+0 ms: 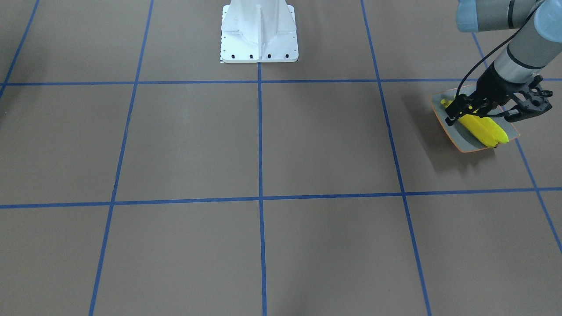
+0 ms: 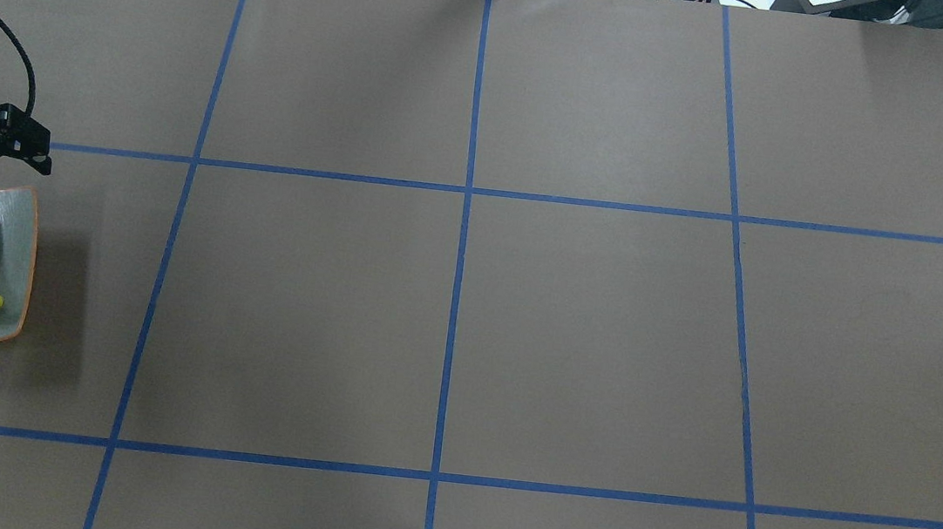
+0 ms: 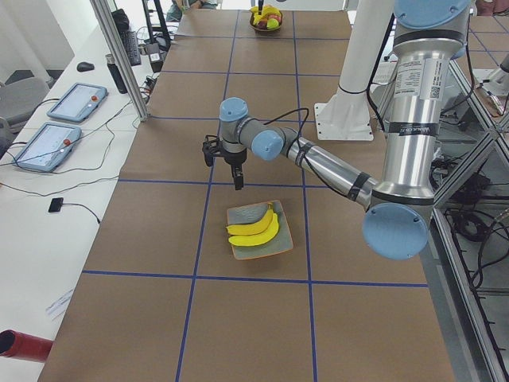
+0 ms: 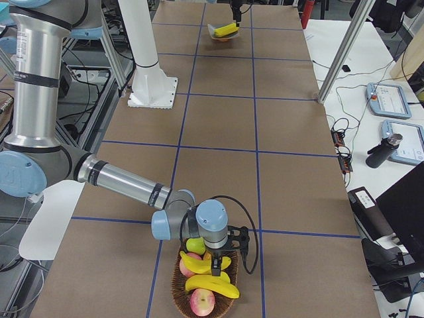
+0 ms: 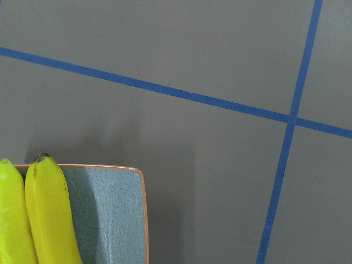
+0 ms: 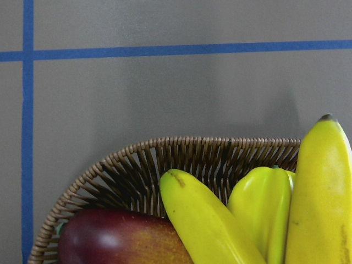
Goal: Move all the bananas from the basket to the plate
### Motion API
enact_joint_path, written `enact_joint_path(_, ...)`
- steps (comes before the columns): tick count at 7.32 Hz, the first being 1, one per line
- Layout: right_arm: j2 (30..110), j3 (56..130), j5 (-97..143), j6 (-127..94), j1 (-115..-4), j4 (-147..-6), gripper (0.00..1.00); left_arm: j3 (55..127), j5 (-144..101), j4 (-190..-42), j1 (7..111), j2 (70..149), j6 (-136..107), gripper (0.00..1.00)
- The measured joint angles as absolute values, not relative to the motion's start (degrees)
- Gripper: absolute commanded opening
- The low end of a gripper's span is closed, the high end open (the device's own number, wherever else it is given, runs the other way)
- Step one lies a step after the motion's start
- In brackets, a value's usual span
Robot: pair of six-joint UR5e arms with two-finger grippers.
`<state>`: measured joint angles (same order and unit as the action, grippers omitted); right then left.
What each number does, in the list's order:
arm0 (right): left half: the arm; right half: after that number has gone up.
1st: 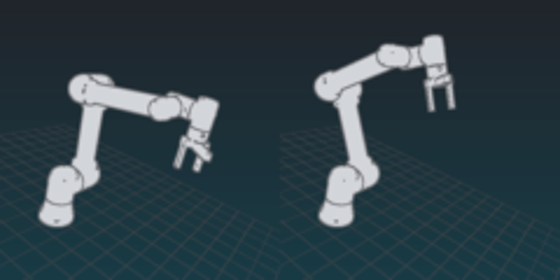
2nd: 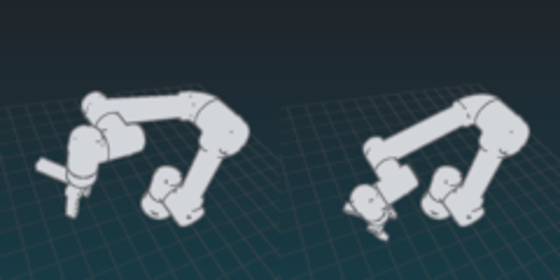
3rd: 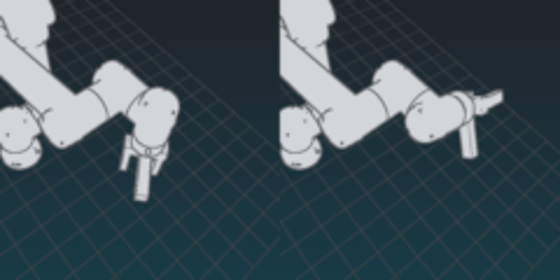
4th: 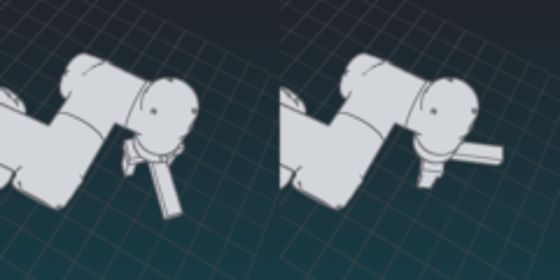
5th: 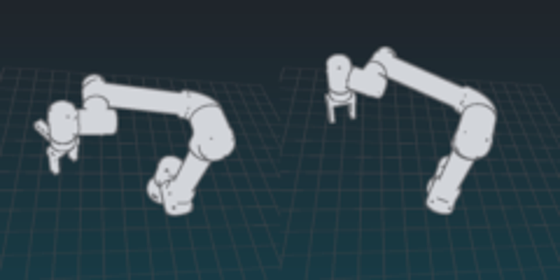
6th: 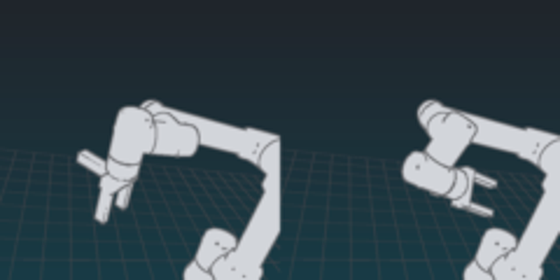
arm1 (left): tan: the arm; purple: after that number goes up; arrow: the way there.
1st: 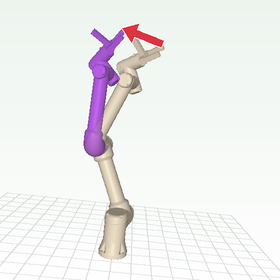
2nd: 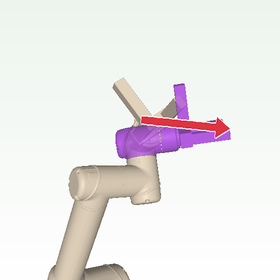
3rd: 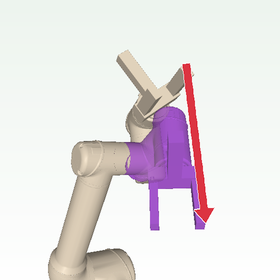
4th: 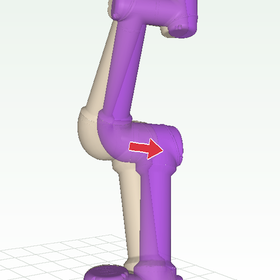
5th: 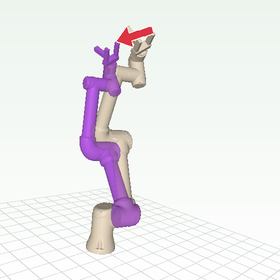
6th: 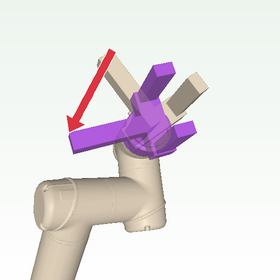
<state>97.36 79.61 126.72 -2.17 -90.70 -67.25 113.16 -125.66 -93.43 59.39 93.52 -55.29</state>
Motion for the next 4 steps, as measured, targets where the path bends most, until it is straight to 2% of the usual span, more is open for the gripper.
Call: enact_joint_path(4,97.21,79.69,125.25,4.8,-92.56,-73.7,0.98,113.18,-125.62,-93.53,59.24,93.84,-57.61,1.0)
